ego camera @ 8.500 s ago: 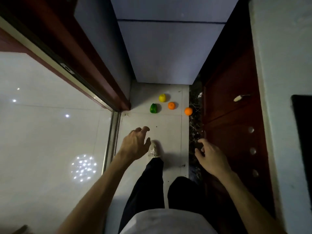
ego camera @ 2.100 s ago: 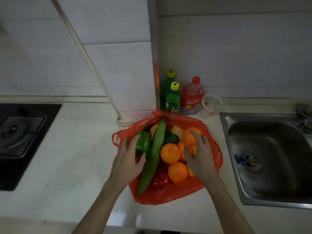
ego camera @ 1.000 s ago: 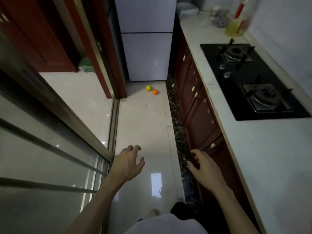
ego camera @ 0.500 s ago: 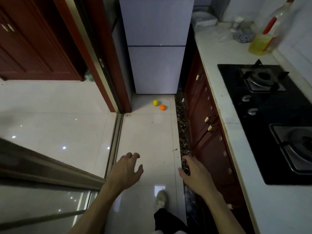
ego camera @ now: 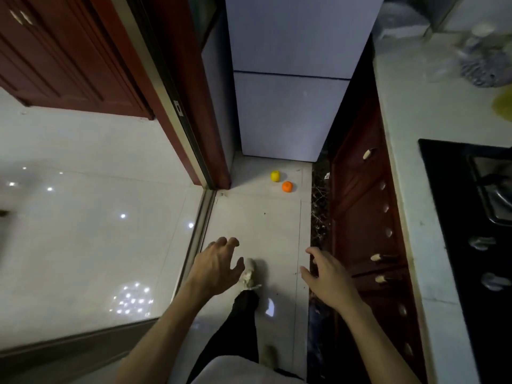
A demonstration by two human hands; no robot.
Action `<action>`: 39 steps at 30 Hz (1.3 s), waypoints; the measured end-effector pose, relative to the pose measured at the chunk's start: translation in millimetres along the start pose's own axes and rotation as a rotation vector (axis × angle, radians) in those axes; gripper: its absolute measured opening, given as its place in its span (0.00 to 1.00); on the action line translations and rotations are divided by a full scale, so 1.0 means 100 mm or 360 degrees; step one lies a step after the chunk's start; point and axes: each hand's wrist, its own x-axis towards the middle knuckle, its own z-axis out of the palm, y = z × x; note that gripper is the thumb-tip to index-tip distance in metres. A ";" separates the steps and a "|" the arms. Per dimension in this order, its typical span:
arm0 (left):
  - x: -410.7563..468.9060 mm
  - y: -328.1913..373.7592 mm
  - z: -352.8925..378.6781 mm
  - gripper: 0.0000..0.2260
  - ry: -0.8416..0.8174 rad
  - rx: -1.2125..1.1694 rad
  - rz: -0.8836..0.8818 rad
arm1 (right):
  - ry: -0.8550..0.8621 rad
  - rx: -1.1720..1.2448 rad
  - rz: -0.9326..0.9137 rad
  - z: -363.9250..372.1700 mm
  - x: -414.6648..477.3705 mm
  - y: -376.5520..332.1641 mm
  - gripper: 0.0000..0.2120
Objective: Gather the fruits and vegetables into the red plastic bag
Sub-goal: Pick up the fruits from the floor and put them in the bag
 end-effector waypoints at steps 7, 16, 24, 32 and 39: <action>1.40 -0.36 0.01 0.20 -0.0195 -0.0047 -0.0009 | -0.0074 0.0038 0.0159 -0.23 1.31 0.03 0.21; 3.23 -0.56 0.31 0.19 -0.0379 0.0006 0.0045 | -0.0068 0.0182 0.0319 -0.28 2.98 0.54 0.22; 5.29 -0.68 1.42 0.18 -0.0525 0.0001 0.0061 | -0.0071 0.0364 0.0468 0.40 4.90 1.57 0.22; 7.19 -1.16 3.20 0.19 -0.0691 0.0159 0.0026 | -0.0179 0.0403 0.0701 1.37 6.72 2.73 0.21; 8.10 -1.76 4.67 0.28 -0.0682 0.0196 -0.0123 | -0.0210 0.0313 0.0736 2.34 7.88 3.56 0.24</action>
